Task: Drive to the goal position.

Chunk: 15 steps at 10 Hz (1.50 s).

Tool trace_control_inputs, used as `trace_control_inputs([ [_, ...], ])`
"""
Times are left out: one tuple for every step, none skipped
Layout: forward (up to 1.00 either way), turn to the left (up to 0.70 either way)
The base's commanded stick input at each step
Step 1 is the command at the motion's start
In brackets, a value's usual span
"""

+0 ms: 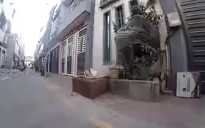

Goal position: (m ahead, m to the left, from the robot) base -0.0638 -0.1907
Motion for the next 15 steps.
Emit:
trace_control_inputs([
  [0.70,-0.35],
  [0.70,-0.35],
  [0.70,-0.35],
  [0.70,-0.35],
  [0.70,-0.35],
  [0.70,-0.35],
  [0.66,-0.35],
  [0.13,-0.63],
  [0.00,-0.70],
  [0.00,-0.70],
  [0.00,-0.70],
  [0.00,-0.70],
  [0.00,-0.70],
  [0.00,-0.70],
  [0.00,-0.70],
])
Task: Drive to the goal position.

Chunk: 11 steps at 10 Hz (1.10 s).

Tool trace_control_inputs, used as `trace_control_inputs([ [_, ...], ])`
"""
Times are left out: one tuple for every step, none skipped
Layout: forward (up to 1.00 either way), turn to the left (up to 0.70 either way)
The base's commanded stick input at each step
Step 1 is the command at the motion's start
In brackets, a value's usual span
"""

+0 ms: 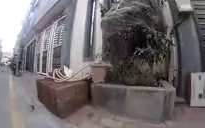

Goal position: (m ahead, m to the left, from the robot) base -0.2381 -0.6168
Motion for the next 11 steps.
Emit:
trace_control_inputs([
  [0.00,-0.70],
  [0.00,-0.70],
  [0.00,-0.70],
  [0.00,-0.70],
  [0.00,-0.70],
  [0.00,-0.70],
  [0.00,-0.70],
  [0.00,-0.70],
  [0.00,-0.70],
  [0.00,-0.70],
  [0.00,-0.70],
])
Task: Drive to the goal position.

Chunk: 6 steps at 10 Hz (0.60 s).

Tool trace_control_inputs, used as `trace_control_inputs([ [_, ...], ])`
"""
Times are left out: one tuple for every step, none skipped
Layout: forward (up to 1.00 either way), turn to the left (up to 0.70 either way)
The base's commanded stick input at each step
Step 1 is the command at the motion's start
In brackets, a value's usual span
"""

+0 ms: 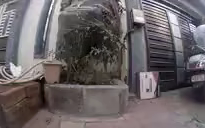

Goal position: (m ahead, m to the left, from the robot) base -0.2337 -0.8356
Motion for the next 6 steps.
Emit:
trace_control_inputs([
  [0.00,-0.70],
  [0.00,-0.70],
  [0.00,-0.70],
  [0.00,-0.70],
  [0.00,-0.70],
  [0.00,-0.70],
])
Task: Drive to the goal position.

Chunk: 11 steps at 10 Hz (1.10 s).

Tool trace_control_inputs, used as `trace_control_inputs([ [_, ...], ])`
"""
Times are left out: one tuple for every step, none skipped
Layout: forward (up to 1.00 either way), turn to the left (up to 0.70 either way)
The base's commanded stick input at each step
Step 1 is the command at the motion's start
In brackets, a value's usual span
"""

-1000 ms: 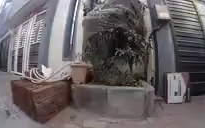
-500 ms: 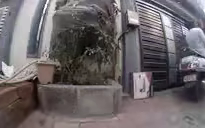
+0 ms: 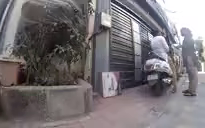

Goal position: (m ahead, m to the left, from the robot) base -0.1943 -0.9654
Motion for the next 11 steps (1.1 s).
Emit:
trace_control_inputs([
  [0.00,-0.70],
  [0.00,-0.70],
  [0.00,-0.70],
  [0.00,-0.32],
  [0.00,0.00],
  [0.00,0.00],
  [0.00,0.00],
  [0.00,0.00],
  [0.00,0.00],
  [0.00,0.00],
  [0.03,0.00],
])
